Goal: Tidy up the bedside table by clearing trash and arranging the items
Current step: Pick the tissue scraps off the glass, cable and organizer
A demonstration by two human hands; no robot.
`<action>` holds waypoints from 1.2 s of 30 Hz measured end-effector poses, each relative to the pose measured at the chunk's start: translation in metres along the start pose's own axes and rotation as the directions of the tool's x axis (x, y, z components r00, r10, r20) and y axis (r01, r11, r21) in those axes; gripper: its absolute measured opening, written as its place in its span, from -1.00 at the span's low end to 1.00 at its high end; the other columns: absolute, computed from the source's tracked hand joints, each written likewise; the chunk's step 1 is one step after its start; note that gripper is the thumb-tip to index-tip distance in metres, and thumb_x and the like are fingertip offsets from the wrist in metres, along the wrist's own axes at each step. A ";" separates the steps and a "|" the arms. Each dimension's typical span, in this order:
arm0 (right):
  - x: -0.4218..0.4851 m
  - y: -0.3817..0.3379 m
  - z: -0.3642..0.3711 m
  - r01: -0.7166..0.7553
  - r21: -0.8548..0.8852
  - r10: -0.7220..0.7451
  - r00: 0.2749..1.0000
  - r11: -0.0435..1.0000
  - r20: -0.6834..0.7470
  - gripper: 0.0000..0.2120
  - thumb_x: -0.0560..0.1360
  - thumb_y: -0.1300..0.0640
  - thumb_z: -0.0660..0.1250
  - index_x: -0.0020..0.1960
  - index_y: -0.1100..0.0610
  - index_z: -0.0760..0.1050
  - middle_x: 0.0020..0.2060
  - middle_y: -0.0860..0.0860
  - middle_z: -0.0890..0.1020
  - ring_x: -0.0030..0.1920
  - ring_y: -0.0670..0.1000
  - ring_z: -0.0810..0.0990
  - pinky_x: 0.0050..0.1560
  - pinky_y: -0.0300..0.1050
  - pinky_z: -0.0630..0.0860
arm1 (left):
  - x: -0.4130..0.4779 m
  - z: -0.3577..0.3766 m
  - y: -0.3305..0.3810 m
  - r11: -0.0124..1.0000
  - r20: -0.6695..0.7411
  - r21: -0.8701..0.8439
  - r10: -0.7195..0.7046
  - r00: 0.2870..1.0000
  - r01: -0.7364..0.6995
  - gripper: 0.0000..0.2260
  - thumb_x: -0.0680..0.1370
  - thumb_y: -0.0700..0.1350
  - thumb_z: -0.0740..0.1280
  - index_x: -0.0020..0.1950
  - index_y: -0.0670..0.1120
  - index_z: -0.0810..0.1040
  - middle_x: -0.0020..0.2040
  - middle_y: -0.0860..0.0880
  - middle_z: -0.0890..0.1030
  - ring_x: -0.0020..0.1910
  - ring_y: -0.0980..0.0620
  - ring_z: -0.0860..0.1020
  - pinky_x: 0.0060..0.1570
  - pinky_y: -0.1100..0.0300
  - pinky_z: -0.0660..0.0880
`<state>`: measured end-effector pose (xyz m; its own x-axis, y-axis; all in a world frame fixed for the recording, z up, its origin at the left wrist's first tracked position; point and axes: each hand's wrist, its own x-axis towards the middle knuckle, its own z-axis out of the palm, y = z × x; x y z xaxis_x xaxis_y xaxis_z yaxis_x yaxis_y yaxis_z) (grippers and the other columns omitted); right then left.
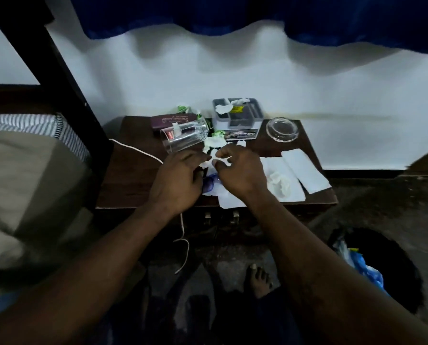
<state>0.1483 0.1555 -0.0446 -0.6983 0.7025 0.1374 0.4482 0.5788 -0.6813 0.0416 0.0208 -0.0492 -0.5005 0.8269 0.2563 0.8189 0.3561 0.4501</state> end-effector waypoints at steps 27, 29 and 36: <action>0.074 0.013 0.005 0.023 -0.247 0.008 0.992 0.969 0.123 -0.78 0.48 -0.07 0.50 0.10 -0.06 0.65 0.20 -0.01 0.62 0.17 0.05 0.63 0.21 -0.08 0.47 | 0.068 -0.011 -0.051 0.995 0.251 0.097 -0.049 0.967 0.025 -0.66 0.48 0.13 0.33 0.23 0.14 0.63 0.10 0.05 0.70 0.10 -0.04 0.64 0.08 0.03 0.58; 0.069 0.010 0.011 0.053 -0.256 -0.014 0.988 0.965 0.152 -0.77 0.48 -0.05 0.50 0.11 -0.04 0.65 0.19 -0.01 0.61 0.14 0.08 0.65 0.18 -0.06 0.51 | 0.074 -0.011 -0.049 0.996 0.217 0.082 -0.057 0.975 0.040 -0.73 0.50 0.08 0.36 0.19 0.12 0.66 0.07 0.05 0.71 0.07 -0.03 0.65 0.05 0.04 0.58; 0.066 -0.005 0.026 0.132 -0.194 -0.105 0.984 0.972 0.142 -0.73 0.44 -0.06 0.38 0.08 0.01 0.66 0.14 0.02 0.63 -0.01 0.16 0.70 0.06 0.10 0.62 | 0.096 -0.004 -0.037 0.997 0.015 -0.018 -0.079 0.997 0.079 -0.82 0.52 -0.03 0.36 0.09 0.07 0.69 0.03 0.03 0.72 0.02 0.00 0.64 0.01 0.08 0.57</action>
<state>0.0858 0.1881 -0.0503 -0.8135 0.5720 0.1049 0.4518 0.7353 -0.5051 -0.0376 0.0851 -0.0382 -0.5593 0.8027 0.2071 0.7715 0.4126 0.4843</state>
